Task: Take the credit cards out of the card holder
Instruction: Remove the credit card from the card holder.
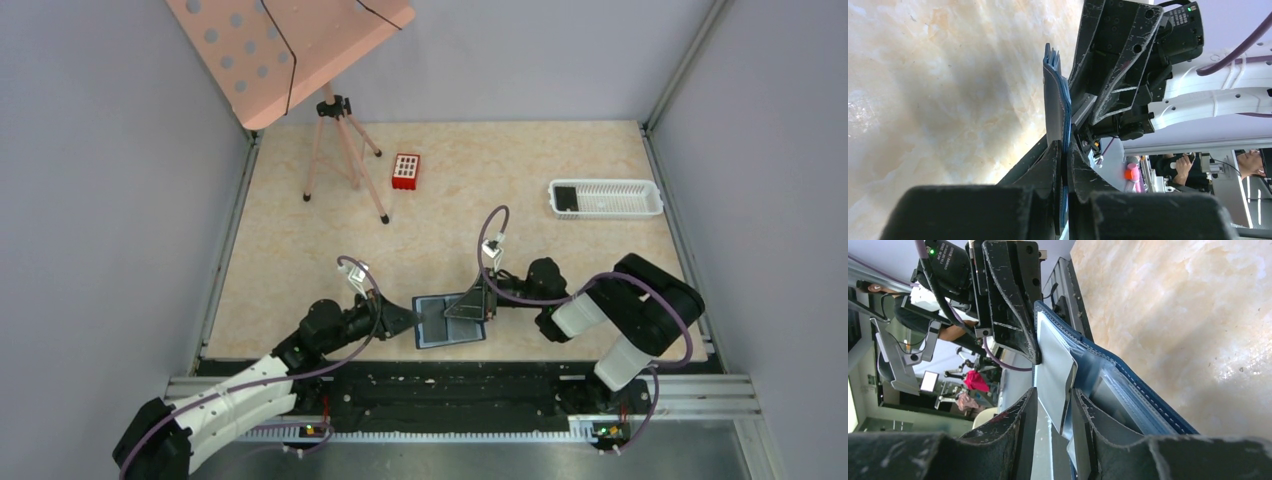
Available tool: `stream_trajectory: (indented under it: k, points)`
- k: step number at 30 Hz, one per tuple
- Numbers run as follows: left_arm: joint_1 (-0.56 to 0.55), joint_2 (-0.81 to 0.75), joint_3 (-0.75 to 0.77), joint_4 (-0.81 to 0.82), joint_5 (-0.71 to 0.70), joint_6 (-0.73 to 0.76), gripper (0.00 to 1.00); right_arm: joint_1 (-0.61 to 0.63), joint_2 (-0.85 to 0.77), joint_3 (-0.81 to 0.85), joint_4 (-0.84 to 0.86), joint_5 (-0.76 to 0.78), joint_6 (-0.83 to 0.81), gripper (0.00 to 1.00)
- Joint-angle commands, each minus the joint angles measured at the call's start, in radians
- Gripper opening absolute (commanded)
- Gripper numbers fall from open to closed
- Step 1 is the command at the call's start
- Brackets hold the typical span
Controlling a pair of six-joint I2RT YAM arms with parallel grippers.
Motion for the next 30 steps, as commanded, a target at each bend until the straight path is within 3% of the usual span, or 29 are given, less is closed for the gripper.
stream_trajectory:
  k: [1, 9, 14, 30]
  points:
    - [0.000, 0.012, 0.030, 0.105, 0.022, -0.008, 0.00, -0.004, 0.055, 0.016, 0.213, -0.046, 0.057, 0.30]
    - [0.000, 0.032, 0.021, 0.136, 0.027, -0.020, 0.00, -0.005, 0.155, 0.012, 0.394, -0.059, 0.140, 0.27]
    - [0.000, 0.023, 0.021, 0.116, 0.013, -0.013, 0.00, -0.006, 0.165, -0.004, 0.419, -0.055, 0.135, 0.00]
    - [0.024, 0.016, 0.056, 0.036, 0.074, 0.027, 0.00, -0.055, 0.133, -0.049, 0.419, -0.106, 0.122, 0.00]
